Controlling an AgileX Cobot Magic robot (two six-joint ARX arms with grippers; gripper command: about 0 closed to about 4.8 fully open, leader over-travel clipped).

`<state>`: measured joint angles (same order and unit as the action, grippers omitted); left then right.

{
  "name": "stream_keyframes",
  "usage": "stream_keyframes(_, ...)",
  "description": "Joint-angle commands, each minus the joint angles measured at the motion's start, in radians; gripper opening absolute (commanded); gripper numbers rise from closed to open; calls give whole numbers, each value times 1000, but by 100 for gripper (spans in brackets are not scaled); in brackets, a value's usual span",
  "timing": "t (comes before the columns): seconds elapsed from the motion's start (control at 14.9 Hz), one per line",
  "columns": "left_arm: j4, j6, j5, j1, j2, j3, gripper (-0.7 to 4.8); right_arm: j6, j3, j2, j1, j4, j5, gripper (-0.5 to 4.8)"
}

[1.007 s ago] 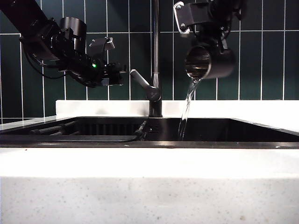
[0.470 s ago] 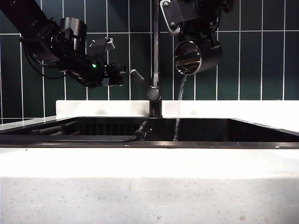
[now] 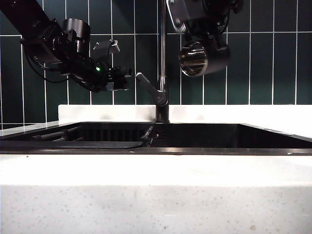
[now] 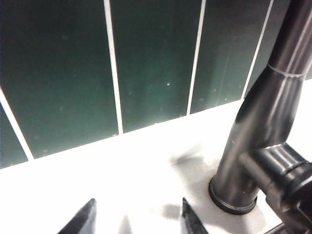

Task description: Pick up the mug next to the sink, go to the faucet to get some water, pour the water into the sink, and finally put the mug back to its place.

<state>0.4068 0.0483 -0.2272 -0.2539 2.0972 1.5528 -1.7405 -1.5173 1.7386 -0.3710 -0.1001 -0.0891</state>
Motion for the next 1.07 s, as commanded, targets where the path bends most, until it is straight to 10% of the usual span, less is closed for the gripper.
stream_keyframes(0.07,12,-8,-6,-2,-6,2,209,367,-8,-11,19,-116,-86,-1)
stream_keyframes(0.4,2,-45,-92,-6,-6,2,209,940,-8,-11,69,-143,-343,-1)
stream_keyframes(1.07,-146,57,-42,-8,-148,2,209,1363,-6,-11,258,-21,-205,-1)
